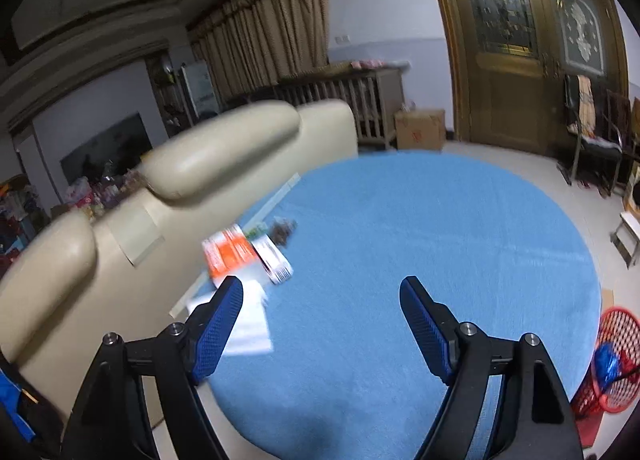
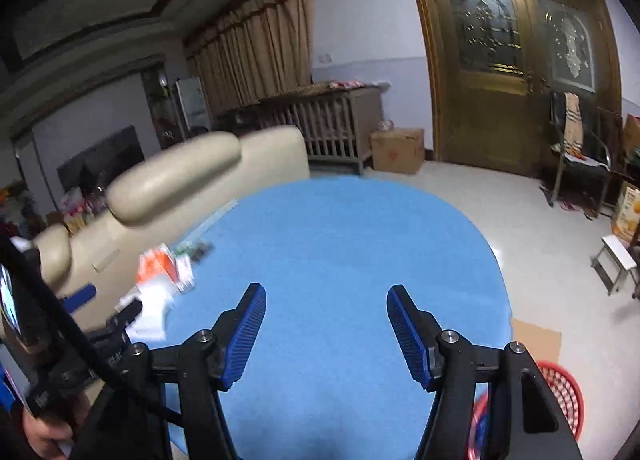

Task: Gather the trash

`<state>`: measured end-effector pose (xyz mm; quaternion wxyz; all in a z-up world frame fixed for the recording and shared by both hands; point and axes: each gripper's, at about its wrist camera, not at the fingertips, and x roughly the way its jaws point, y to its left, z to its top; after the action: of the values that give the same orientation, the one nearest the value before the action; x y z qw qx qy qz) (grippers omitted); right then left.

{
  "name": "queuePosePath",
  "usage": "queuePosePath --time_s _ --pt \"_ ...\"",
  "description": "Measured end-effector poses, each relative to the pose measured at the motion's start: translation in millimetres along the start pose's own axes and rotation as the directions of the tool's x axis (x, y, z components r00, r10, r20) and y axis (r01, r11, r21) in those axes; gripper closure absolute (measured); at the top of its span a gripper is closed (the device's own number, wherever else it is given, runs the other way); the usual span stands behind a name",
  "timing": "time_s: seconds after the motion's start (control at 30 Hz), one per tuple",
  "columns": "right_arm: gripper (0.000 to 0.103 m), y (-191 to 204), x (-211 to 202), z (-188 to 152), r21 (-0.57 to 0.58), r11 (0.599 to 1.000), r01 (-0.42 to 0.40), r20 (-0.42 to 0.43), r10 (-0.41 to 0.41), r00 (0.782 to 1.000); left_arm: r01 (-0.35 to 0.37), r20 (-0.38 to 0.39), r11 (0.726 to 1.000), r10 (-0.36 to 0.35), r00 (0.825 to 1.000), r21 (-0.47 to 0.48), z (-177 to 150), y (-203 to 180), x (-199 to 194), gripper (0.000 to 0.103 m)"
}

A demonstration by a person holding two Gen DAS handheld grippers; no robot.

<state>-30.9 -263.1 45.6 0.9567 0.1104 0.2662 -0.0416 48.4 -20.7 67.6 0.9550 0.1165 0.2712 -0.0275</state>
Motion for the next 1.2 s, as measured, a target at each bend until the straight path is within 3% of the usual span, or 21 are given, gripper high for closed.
queuePosePath --time_s 0.17,0.3,0.4,0.5,0.63,0.93,1.2 --pt "0.031 18 -27 53 0.027 0.999 -0.043 0.103 0.04 0.994 -0.047 0.113 0.998 0.052 0.992 -0.051 45 33 -37 0.021" --pt "0.018 26 -38 48 0.049 0.996 -0.073 0.173 0.064 0.983 -0.049 0.182 0.996 0.061 0.981 -0.069 59 49 -60 0.009" --pt "0.018 26 -24 27 0.071 0.994 -0.088 0.131 0.078 0.988 -0.02 0.164 0.999 0.028 0.986 -0.05 51 45 -58 0.009" --pt "0.018 20 0 4 0.1 0.992 -0.081 0.027 0.079 0.997 0.047 0.105 0.999 -0.045 0.993 -0.023 37 30 -48 0.009" --pt "0.018 13 12 -16 0.103 0.992 -0.066 -0.034 0.07 0.997 0.078 0.068 0.997 -0.077 0.995 -0.022 25 17 -46 0.009" --pt "0.018 5 -8 -23 0.081 0.996 -0.028 0.019 0.027 0.999 0.063 0.117 0.998 -0.063 0.991 0.0 23 5 -66 0.009" --pt "0.018 12 -12 -24 0.043 0.999 -0.015 0.023 0.014 1.0 0.097 0.124 0.995 -0.096 0.988 0.002 20 3 -71 0.009"
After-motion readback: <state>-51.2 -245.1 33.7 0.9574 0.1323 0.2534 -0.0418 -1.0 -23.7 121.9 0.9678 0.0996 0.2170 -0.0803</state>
